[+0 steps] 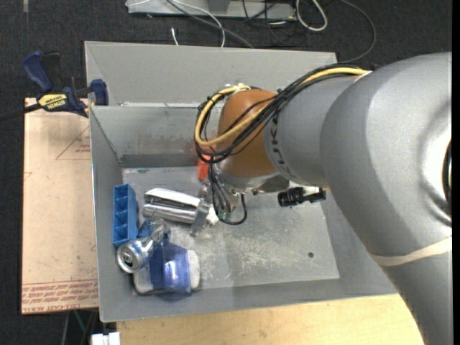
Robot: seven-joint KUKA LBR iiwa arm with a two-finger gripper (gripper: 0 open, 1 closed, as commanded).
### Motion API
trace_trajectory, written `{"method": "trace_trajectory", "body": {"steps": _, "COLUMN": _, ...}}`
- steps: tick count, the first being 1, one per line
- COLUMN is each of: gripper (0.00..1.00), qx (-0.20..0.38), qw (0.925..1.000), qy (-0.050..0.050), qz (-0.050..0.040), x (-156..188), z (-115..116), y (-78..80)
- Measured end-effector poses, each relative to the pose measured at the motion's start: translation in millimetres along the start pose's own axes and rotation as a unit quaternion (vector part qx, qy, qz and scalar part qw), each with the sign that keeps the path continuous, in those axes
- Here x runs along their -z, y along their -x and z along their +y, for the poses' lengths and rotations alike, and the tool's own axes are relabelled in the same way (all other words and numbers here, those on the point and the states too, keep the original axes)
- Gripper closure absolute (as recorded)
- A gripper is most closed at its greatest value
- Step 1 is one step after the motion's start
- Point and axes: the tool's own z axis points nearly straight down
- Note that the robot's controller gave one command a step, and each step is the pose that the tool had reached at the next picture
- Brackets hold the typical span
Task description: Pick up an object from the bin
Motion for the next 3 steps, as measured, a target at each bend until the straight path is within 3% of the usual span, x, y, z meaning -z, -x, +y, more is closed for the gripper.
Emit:
{"method": "trace_trajectory", "body": {"steps": 1, "gripper": 1.00, "qx": 0.000, "qw": 1.0000, "qy": 0.000, "qz": 0.0009, "x": 3.8, "z": -0.3, "y": -0.6}}
{"method": "trace_trajectory", "body": {"steps": 2, "gripper": 1.00, "qx": 0.001, "qw": 1.0000, "qy": -0.003, "qz": 0.0060, "x": 29.9, "z": -1.8, "y": -3.3}}
{"method": "trace_trajectory", "body": {"steps": 3, "gripper": 1.00, "qx": 0.001, "qw": 1.0000, "qy": -0.001, "qz": 0.0022, "x": 68.8, "z": 0.0, "y": -0.7}}
